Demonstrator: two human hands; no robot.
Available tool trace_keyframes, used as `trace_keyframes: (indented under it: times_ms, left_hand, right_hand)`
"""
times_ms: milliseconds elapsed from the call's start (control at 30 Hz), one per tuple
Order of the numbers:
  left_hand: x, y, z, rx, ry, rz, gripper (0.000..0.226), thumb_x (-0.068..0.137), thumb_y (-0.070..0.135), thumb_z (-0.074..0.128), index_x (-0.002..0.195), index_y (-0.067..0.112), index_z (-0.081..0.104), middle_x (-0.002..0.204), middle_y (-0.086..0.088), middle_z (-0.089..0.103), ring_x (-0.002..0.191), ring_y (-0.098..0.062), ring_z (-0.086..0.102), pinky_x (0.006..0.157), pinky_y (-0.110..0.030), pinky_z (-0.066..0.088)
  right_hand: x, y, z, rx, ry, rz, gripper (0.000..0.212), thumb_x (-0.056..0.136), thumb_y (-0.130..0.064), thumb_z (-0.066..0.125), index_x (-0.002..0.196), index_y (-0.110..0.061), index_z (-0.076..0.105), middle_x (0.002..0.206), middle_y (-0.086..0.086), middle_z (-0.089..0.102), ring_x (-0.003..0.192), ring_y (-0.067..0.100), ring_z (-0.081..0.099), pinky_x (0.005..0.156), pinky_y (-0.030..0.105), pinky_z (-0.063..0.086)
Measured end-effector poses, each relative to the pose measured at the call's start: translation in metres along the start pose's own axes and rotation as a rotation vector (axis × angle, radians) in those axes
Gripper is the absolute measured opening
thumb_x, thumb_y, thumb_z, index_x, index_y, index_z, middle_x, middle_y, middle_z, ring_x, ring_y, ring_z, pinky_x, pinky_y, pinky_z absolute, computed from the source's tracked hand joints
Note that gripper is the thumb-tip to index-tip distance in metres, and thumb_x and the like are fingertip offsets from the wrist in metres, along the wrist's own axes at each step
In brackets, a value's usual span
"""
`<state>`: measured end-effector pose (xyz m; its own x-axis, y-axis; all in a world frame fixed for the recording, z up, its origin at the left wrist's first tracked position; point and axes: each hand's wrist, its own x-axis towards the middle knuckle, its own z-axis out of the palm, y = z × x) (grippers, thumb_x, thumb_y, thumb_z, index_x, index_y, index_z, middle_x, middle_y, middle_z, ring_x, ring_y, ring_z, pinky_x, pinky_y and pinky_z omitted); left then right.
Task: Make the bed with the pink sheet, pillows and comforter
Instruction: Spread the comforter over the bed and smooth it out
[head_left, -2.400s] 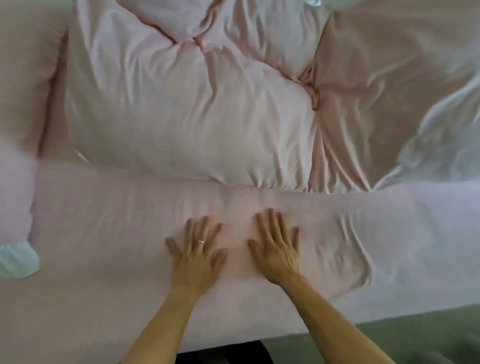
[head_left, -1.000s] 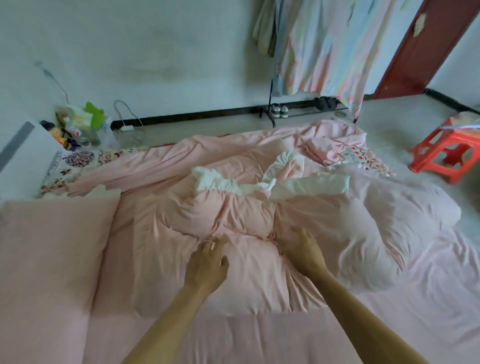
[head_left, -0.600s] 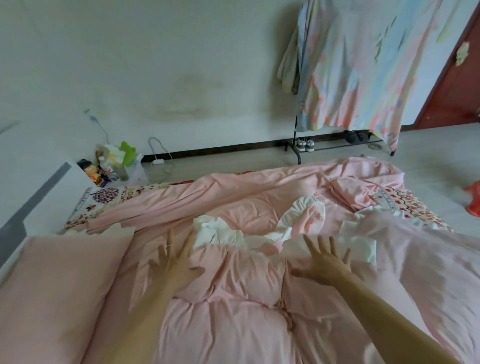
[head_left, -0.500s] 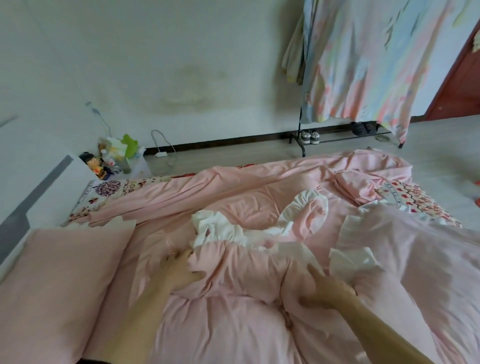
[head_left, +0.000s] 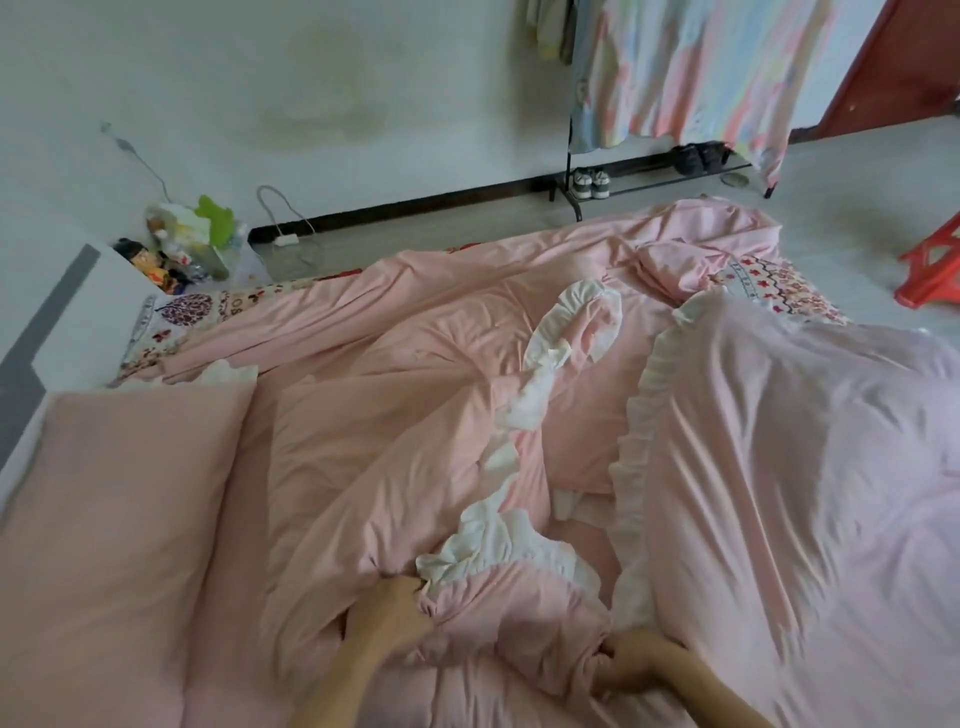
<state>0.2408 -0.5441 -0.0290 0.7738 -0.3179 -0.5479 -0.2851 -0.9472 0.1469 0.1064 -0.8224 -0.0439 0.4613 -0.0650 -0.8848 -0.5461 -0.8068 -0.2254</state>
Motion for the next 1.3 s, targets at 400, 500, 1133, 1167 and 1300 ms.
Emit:
trace_keyframes:
  times_ms: [400,500,1133,1167,1300]
  left_hand:
    - [-0.198,-0.131,0.053,-0.244,-0.48,0.003,0.029,0.07,0.033,0.078,0.093,0.018,0.067,0.089,0.008,0.052,0.09,-0.018,0.044,0.072,-0.022,0.038]
    - [-0.227,-0.18,0.046,-0.412,-0.481,-0.09,0.015,0.078,0.035,0.072,0.084,0.022,0.067,0.088,0.004,0.066,0.074,-0.008,0.052,0.057,-0.016,0.039]
    - [-0.239,-0.143,-0.01,-0.657,-0.263,0.001,0.049,0.08,0.02,0.073,0.125,0.014,0.054,0.127,-0.014,0.06,0.11,-0.027,0.06,0.091,-0.032,0.049]
    - [-0.243,-0.146,-0.007,-0.638,-0.243,0.003,0.054,0.081,0.017,0.072,0.131,0.014,0.052,0.131,-0.012,0.059,0.111,-0.026,0.059,0.088,-0.029,0.047]
    - [-0.272,-0.157,0.002,-0.438,-0.207,0.046,0.068,0.082,0.013,0.069,0.143,0.021,0.042,0.139,-0.008,0.053,0.122,-0.026,0.053,0.094,-0.028,0.043]
  right_hand:
    - [-0.028,-0.226,-0.014,1.261,0.462,-0.203,0.124,0.047,-0.067,0.088,0.145,-0.016,0.032,0.129,0.005,0.059,0.109,0.029,0.062,0.085,0.044,0.055]
    - [-0.047,-0.266,0.042,1.076,0.535,-0.277,0.096,0.058,-0.027,0.083,0.14,-0.003,0.039,0.112,0.012,0.065,0.1,0.031,0.063,0.071,0.034,0.052]
    - [-0.16,-0.209,0.179,0.431,-0.214,-0.32,0.043,0.066,-0.021,0.073,0.108,-0.029,0.075,0.107,-0.003,0.072,0.095,0.013,0.063,0.084,0.029,0.048]
    - [-0.161,-0.205,0.171,0.56,-0.181,-0.305,0.044,0.065,-0.032,0.074,0.108,-0.026,0.075,0.11,0.001,0.072,0.096,0.016,0.063,0.084,0.032,0.047]
    - [-0.134,-0.217,0.134,0.886,0.171,-0.249,0.086,0.071,-0.071,0.068,0.137,-0.021,0.046,0.142,0.006,0.047,0.121,0.03,0.053,0.096,0.051,0.047]
